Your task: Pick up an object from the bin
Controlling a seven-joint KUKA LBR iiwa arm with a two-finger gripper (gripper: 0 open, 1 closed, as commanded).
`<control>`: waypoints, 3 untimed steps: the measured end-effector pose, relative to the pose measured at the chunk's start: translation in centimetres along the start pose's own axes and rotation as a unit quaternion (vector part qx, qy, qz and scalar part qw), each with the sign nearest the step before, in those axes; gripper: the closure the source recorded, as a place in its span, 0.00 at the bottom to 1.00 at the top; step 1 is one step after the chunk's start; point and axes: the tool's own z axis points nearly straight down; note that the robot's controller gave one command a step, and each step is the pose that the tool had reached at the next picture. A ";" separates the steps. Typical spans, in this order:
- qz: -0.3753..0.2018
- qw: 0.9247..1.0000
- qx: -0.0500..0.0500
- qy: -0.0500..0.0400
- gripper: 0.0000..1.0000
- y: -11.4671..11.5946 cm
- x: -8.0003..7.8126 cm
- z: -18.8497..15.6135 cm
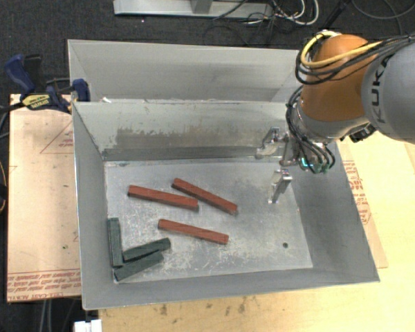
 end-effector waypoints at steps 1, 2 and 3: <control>0.000 1.000 0.000 -0.004 0.00 0.0 -0.2 -0.5; -0.075 0.997 0.002 -0.008 1.00 5.2 3.1 8.7; -0.076 0.997 0.001 -0.007 0.00 5.3 3.2 8.9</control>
Offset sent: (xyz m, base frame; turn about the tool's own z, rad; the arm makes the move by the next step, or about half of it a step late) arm -0.0362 0.0532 -0.0941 -0.1523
